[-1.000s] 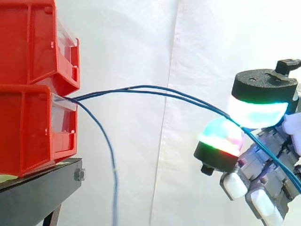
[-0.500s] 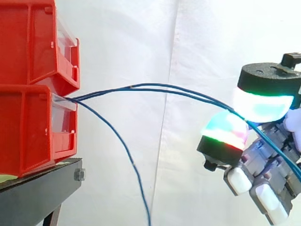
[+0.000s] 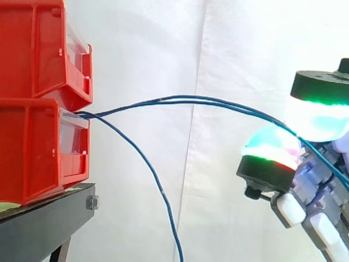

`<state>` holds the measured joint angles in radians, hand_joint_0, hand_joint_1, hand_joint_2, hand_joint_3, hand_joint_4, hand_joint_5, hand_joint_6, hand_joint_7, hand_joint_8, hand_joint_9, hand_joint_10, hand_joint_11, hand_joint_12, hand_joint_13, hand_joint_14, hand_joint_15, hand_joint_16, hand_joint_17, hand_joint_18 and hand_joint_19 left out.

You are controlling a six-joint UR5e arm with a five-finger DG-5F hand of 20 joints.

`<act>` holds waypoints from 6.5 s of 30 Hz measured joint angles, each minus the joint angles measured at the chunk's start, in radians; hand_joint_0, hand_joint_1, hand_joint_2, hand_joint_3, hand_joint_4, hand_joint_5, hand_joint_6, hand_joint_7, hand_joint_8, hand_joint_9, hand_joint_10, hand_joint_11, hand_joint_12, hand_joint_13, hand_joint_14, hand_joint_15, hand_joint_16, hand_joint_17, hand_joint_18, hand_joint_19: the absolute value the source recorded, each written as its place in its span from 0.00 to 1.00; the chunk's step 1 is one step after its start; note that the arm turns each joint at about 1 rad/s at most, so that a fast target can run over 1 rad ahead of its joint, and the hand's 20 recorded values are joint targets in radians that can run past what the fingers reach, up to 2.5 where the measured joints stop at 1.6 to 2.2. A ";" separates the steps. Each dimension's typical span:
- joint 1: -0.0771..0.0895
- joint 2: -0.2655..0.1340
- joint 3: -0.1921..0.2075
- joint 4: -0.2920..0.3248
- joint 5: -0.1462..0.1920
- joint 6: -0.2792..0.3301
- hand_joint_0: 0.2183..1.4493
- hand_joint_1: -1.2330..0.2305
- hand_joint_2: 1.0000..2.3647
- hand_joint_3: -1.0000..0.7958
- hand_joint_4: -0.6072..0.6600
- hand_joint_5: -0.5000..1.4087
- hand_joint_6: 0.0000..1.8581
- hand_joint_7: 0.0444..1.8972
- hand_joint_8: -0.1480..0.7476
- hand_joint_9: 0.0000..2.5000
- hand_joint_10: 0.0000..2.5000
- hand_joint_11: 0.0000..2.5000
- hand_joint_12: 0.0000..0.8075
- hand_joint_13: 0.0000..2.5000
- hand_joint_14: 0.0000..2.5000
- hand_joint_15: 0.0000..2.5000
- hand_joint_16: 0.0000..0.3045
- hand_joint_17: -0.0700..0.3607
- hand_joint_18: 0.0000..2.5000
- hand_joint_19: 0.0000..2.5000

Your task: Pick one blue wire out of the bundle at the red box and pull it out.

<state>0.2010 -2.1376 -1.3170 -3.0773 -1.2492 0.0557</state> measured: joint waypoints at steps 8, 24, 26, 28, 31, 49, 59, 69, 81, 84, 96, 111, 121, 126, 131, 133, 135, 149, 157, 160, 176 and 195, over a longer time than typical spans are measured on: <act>-0.002 0.000 0.001 -0.008 -0.013 0.005 0.37 0.30 0.00 0.32 0.56 0.17 0.52 0.51 0.55 0.35 0.00 0.23 0.51 0.37 0.01 0.18 0.17 0.44 0.36 0.18; -0.010 0.000 0.001 -0.009 -0.024 0.007 0.31 0.36 0.01 0.37 0.58 0.19 0.51 0.56 0.55 0.39 0.01 0.23 0.50 0.39 0.01 0.21 0.17 0.44 0.36 0.22; -0.011 0.000 0.001 -0.009 -0.028 0.007 0.30 0.37 0.01 0.37 0.59 0.20 0.51 0.56 0.54 0.39 0.01 0.23 0.51 0.39 0.01 0.21 0.17 0.44 0.36 0.22; -0.011 0.000 0.001 -0.009 -0.032 0.007 0.30 0.38 0.01 0.37 0.59 0.20 0.51 0.56 0.55 0.40 0.01 0.23 0.51 0.39 0.01 0.21 0.17 0.44 0.36 0.22; -0.012 0.000 0.001 -0.008 -0.034 0.007 0.30 0.38 0.01 0.37 0.60 0.20 0.51 0.56 0.55 0.40 0.00 0.23 0.51 0.39 0.01 0.21 0.17 0.44 0.36 0.22; -0.016 0.000 0.001 -0.008 -0.041 0.019 0.27 0.42 0.00 0.31 0.60 0.22 0.49 0.61 0.57 0.45 0.01 0.24 0.51 0.42 0.01 0.23 0.17 0.44 0.38 0.23; -0.013 -0.001 0.001 -0.007 -0.041 0.029 0.26 0.46 0.00 0.28 0.59 0.22 0.49 0.61 0.58 0.46 0.00 0.24 0.52 0.43 0.01 0.24 0.18 0.44 0.38 0.22; -0.012 -0.001 0.001 -0.008 -0.041 0.028 0.22 0.50 0.00 0.28 0.60 0.22 0.48 0.60 0.59 0.46 0.00 0.24 0.54 0.43 0.01 0.23 0.19 0.46 0.39 0.22; -0.012 -0.001 0.000 -0.008 -0.042 0.027 0.18 0.38 0.00 0.28 0.62 0.21 0.50 0.56 0.61 0.44 0.01 0.24 0.57 0.42 0.01 0.23 0.21 0.49 0.41 0.21; -0.013 -0.001 0.000 -0.008 -0.042 0.027 0.17 0.36 0.00 0.28 0.63 0.20 0.50 0.54 0.61 0.43 0.00 0.24 0.58 0.42 0.01 0.23 0.21 0.50 0.41 0.21; -0.014 -0.001 0.000 -0.008 -0.042 0.027 0.29 0.29 0.01 0.35 0.63 0.19 0.51 0.55 0.56 0.40 0.01 0.25 0.52 0.40 0.01 0.24 0.18 0.45 0.37 0.22; -0.012 -0.001 0.000 -0.008 -0.042 0.029 0.29 0.32 0.01 0.45 0.60 0.20 0.51 0.53 0.60 0.42 0.00 0.24 0.56 0.42 0.01 0.23 0.20 0.49 0.40 0.21; -0.013 0.000 0.001 -0.007 -0.042 0.032 0.27 0.39 0.02 0.49 0.56 0.21 0.50 0.55 0.60 0.45 0.00 0.20 0.61 0.44 0.01 0.22 0.24 0.54 0.43 0.21; -0.013 0.000 0.002 -0.007 -0.042 0.033 0.30 0.32 0.00 0.53 0.57 0.21 0.51 0.56 0.61 0.44 0.00 0.23 0.59 0.43 0.01 0.23 0.22 0.52 0.42 0.20; -0.013 0.002 0.003 -0.007 -0.042 0.034 0.32 0.27 0.01 0.52 0.53 0.20 0.51 0.55 0.58 0.41 0.01 0.25 0.55 0.42 0.01 0.23 0.19 0.47 0.40 0.21; -0.014 0.006 0.003 -0.009 -0.042 0.034 0.34 0.25 0.02 0.51 0.52 0.19 0.52 0.57 0.56 0.40 0.01 0.26 0.52 0.41 0.01 0.23 0.18 0.45 0.38 0.21; -0.015 0.013 0.003 -0.014 -0.041 0.034 0.36 0.24 0.02 0.49 0.52 0.18 0.52 0.56 0.55 0.39 0.01 0.26 0.51 0.41 0.01 0.23 0.17 0.44 0.38 0.21; -0.018 0.034 0.003 -0.040 -0.042 0.033 0.33 0.29 0.01 0.49 0.50 0.19 0.51 0.59 0.53 0.40 0.01 0.22 0.52 0.41 0.01 0.22 0.18 0.45 0.39 0.21; -0.018 0.034 0.003 -0.041 -0.042 0.033 0.39 0.25 0.01 0.43 0.49 0.17 0.53 0.54 0.53 0.37 0.01 0.22 0.50 0.40 0.01 0.21 0.17 0.43 0.38 0.20; -0.018 0.034 0.003 -0.041 -0.042 0.033 0.36 0.27 0.01 0.39 0.53 0.17 0.52 0.51 0.51 0.37 0.00 0.18 0.49 0.39 0.01 0.19 0.17 0.43 0.37 0.20; -0.018 0.034 0.003 -0.041 -0.042 0.034 0.49 0.25 0.01 0.38 0.53 0.15 0.53 0.52 0.49 0.32 0.00 0.19 0.50 0.37 0.01 0.19 0.17 0.43 0.36 0.19; -0.018 0.034 0.003 -0.040 -0.042 0.033 0.24 0.44 0.00 0.29 0.63 0.16 0.50 0.45 0.54 0.33 0.00 0.19 0.55 0.36 0.01 0.19 0.19 0.47 0.35 0.21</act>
<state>0.1825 -2.1031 -1.3145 -3.1174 -1.2916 0.0890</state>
